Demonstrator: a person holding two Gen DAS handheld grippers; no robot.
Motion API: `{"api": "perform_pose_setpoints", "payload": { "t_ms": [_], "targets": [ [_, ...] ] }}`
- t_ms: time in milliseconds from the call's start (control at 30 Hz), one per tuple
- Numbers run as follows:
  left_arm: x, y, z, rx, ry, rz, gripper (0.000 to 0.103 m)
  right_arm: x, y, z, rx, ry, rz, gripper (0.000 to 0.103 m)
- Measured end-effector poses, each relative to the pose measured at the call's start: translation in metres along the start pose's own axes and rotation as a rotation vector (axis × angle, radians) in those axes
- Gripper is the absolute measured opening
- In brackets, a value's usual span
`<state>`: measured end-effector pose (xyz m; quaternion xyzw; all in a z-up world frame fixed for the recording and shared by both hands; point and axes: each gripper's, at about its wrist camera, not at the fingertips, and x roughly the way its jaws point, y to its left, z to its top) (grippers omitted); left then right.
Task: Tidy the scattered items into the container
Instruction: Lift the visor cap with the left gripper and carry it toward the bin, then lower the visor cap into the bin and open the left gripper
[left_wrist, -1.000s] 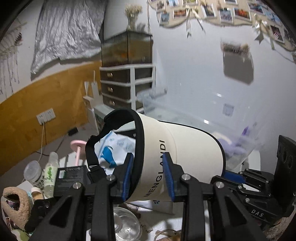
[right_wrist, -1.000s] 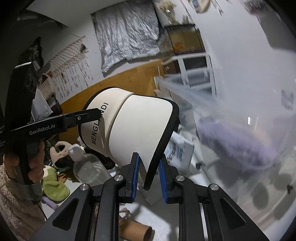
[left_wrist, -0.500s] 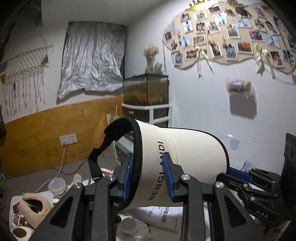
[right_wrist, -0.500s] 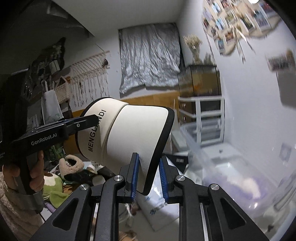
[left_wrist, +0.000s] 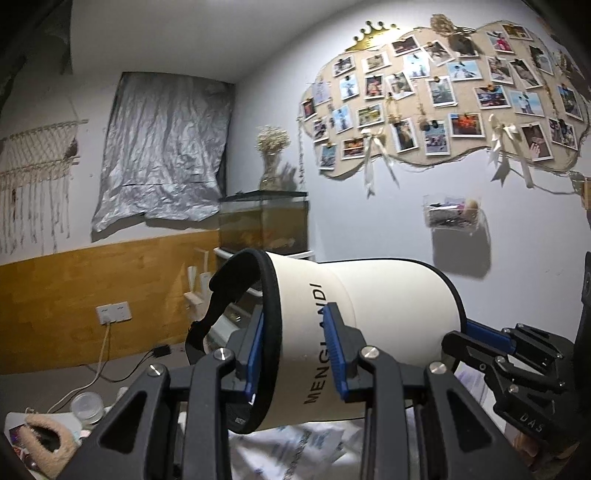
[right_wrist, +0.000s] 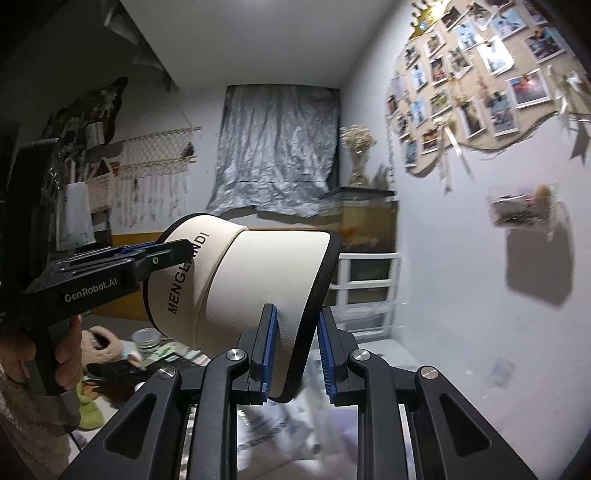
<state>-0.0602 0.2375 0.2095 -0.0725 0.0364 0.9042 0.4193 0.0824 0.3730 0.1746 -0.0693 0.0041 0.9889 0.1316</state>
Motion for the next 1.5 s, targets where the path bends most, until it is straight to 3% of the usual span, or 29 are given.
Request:
{"api": "perform_pose_setpoints", "payload": {
  "t_ms": [367,633,1233,1267,1300,1367,1400,1433,1500],
  "targets": [
    [0.071,-0.064,0.002,0.012,0.052,-0.114,0.030,0.007,-0.071,0.001,-0.023,0.054,-0.156,0.022],
    [0.131,-0.099,-0.007,0.045,0.135,-0.141,0.030,0.035,-0.112,-0.009,-0.043,0.128,-0.244,0.022],
    [0.238,-0.096,-0.042,-0.053,0.377,-0.151,0.032,0.128,-0.152,-0.024,-0.134,0.373,-0.334,0.022],
    [0.239,-0.097,-0.045,-0.038,0.384,-0.139,0.034,0.134,-0.151,-0.026,-0.154,0.386,-0.344,0.024],
    [0.241,-0.099,-0.048,-0.022,0.391,-0.127,0.044,0.139,-0.150,-0.028,-0.172,0.392,-0.355,0.034],
    [0.238,-0.100,-0.049,-0.011,0.384,-0.127,0.051,0.140,-0.148,-0.027,-0.185,0.386,-0.371,0.057],
    [0.236,-0.100,-0.049,-0.008,0.377,-0.127,0.063,0.136,-0.146,-0.025,-0.192,0.359,-0.377,0.076],
    [0.233,-0.100,-0.049,0.002,0.369,-0.122,0.067,0.133,-0.145,-0.023,-0.201,0.338,-0.384,0.082],
    [0.228,-0.101,-0.050,0.026,0.358,-0.112,0.067,0.130,-0.142,-0.021,-0.209,0.326,-0.387,0.082]
  ]
}}
